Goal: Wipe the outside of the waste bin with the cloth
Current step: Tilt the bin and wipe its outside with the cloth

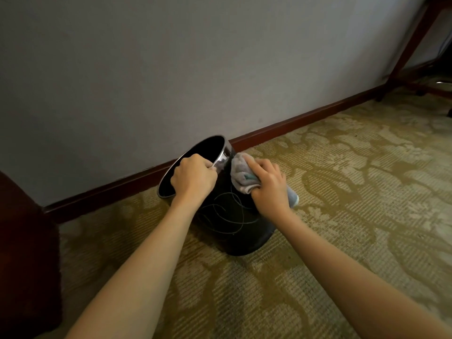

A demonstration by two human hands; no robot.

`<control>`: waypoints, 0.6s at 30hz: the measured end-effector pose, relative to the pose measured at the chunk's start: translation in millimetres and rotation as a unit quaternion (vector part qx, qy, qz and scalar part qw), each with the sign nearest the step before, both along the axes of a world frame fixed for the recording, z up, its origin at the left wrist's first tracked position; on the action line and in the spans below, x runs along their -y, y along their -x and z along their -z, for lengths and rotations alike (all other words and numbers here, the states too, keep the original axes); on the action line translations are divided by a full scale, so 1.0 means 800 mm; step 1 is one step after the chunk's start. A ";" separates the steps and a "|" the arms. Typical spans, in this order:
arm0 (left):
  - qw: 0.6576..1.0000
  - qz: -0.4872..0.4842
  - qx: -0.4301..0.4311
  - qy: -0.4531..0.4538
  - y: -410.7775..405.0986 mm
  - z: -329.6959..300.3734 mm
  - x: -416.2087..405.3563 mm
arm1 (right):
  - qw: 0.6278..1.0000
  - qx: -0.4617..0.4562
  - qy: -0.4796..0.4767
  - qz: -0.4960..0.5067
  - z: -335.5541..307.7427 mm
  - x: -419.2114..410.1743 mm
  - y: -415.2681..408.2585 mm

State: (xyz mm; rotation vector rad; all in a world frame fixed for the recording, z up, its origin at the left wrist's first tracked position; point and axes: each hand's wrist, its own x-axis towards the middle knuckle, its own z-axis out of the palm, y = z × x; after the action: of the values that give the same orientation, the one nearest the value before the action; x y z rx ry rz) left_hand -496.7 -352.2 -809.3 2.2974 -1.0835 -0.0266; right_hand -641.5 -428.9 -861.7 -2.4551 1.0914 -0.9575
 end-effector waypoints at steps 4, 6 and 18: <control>1.000 -0.011 -0.002 0.011 -0.017 0.003 -0.008 | 0.993 -0.092 -0.034 0.058 0.048 -0.004 0.031; 1.000 -0.024 -0.002 0.015 -0.026 0.004 -0.011 | 0.979 -0.163 -0.069 0.098 0.072 -0.008 0.054; 0.992 0.090 -0.044 0.079 -0.067 0.036 -0.035 | 0.966 -0.186 -0.104 0.145 0.070 -0.004 0.043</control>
State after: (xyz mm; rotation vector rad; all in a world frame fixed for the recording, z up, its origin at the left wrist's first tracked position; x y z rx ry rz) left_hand -442.8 -324.3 -838.4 2.0341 -1.1985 -0.1086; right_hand -676.0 -425.4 -917.5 -2.3964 1.6181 -0.4227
